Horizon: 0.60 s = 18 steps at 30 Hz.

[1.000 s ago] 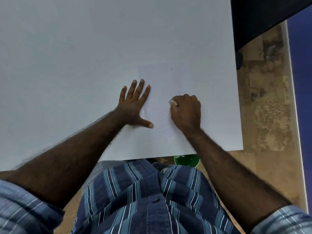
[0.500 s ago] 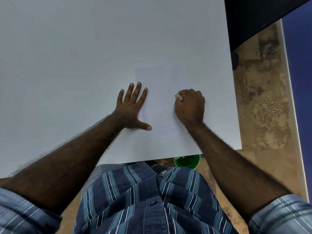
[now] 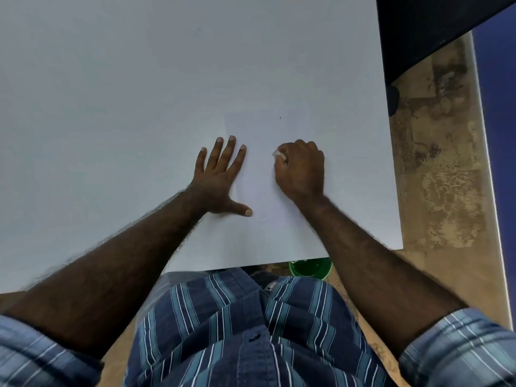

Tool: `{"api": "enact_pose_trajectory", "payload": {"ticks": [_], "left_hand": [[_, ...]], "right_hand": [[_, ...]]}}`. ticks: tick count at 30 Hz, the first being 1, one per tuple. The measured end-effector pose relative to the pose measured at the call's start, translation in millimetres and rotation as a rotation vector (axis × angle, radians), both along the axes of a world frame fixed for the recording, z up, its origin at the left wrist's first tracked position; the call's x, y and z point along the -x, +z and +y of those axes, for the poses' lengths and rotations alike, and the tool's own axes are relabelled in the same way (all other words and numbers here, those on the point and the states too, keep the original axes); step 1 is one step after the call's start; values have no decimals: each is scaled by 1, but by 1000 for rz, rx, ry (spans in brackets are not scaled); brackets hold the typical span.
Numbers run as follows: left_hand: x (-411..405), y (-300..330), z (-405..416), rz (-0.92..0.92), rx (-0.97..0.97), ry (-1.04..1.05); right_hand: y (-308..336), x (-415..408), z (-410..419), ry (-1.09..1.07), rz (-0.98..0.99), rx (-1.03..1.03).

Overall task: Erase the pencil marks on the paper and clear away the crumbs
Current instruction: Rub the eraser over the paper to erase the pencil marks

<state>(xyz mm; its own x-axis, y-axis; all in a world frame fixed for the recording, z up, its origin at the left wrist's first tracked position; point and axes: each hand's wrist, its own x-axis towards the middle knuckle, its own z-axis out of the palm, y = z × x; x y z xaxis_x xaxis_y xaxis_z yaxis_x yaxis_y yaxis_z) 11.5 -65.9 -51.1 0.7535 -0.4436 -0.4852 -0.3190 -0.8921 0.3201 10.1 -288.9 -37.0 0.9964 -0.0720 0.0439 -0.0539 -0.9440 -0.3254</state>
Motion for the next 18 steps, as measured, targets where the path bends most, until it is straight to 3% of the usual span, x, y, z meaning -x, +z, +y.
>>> {"api": "enact_pose_trajectory", "payload": {"ticks": [2, 7, 14, 18], "left_hand": [[0, -1, 0, -1, 5, -2], [1, 0, 0, -11, -3, -3], [0, 1, 0, -2, 3, 2], [2, 0, 0, -26, 21, 12]], "right_hand": [[0, 7, 15, 22, 4, -38], [-4, 26, 36, 317, 49, -60], [0, -19, 1, -44, -18, -4], [-2, 4, 23, 238, 34, -40]]}}
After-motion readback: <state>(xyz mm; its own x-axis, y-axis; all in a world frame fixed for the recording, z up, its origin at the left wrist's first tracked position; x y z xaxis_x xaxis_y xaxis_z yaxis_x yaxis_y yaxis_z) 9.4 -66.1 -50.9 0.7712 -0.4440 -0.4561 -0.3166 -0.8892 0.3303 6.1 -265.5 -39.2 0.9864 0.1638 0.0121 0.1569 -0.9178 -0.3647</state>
